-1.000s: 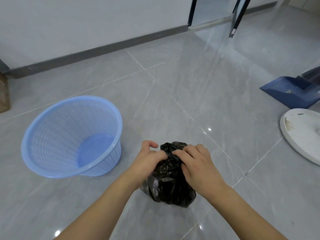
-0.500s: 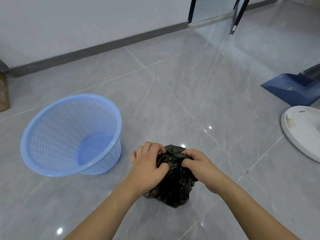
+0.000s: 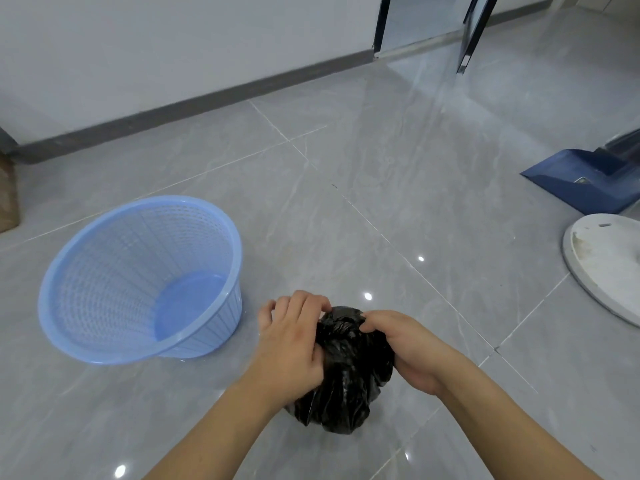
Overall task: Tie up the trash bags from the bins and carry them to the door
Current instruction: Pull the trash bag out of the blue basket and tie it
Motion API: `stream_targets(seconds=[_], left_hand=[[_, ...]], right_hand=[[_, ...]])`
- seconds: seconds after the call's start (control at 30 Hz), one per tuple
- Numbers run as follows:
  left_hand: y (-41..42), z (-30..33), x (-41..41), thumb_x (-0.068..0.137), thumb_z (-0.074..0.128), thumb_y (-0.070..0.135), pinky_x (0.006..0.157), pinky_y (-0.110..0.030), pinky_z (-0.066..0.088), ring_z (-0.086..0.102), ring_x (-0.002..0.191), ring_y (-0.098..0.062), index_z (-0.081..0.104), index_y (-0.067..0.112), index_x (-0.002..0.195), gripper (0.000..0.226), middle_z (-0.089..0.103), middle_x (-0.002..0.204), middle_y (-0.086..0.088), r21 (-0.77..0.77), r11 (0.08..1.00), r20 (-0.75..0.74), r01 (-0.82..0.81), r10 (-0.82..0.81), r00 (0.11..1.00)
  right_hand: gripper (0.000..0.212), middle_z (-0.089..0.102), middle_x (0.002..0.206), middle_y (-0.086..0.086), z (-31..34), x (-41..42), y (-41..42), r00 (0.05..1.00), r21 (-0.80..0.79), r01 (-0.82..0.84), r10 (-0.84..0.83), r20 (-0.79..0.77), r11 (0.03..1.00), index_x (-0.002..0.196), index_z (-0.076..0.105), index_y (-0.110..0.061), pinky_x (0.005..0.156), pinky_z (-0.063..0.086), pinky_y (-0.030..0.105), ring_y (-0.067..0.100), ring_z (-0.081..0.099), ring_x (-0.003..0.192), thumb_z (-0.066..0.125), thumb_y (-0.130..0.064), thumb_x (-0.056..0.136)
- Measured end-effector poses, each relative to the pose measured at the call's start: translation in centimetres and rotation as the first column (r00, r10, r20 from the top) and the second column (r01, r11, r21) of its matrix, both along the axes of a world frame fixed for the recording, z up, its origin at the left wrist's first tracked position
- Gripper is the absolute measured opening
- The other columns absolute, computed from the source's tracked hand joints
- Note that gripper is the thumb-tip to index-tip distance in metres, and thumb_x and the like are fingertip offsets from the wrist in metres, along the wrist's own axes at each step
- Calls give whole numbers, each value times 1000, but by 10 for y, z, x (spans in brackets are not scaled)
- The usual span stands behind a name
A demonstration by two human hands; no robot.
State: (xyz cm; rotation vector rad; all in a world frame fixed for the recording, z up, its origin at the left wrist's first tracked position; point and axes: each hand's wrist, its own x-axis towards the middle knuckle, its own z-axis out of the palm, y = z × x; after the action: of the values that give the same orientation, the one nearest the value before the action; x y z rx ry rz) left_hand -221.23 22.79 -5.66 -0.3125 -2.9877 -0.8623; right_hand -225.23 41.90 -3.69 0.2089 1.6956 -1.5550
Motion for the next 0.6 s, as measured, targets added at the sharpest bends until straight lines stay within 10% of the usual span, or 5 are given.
stream_targets(seconds=[0.13,0.23,0.43,0.6], left_hand=[[4,12,12,76,45,40,100,-28,24,31,112,6,45,41,101,25,36,109,25,423,882,218,-210,126,968],[5,6,12,73,49,64,96,-23,17,30,110,2,53,39,91,31,35,108,24,240,947,119,-212,188,975],[-4,0,4,62,52,17,96,-36,24,44,99,-22,55,26,94,34,45,112,7,-154,980,22,-122,127,992],[-5,21,1,72,41,28,102,-20,17,25,120,6,51,43,113,45,40,118,32,383,917,302,-107,-15,953]], right_hand=[[38,68,95,13,-4,-3,2,993,-43,108,-106,50,993,108,68,5,80,49,35,22,64,87,48,-21,88],[31,69,84,9,-3,-3,3,991,-58,112,-107,81,992,98,69,0,65,49,29,16,65,71,45,-19,93],[49,63,102,16,1,-5,1,980,-121,136,-115,163,983,117,60,9,74,48,33,25,60,88,45,-26,87],[27,59,81,9,4,-2,0,985,-84,110,-97,140,990,91,60,-5,60,47,29,18,57,68,40,-23,91]])
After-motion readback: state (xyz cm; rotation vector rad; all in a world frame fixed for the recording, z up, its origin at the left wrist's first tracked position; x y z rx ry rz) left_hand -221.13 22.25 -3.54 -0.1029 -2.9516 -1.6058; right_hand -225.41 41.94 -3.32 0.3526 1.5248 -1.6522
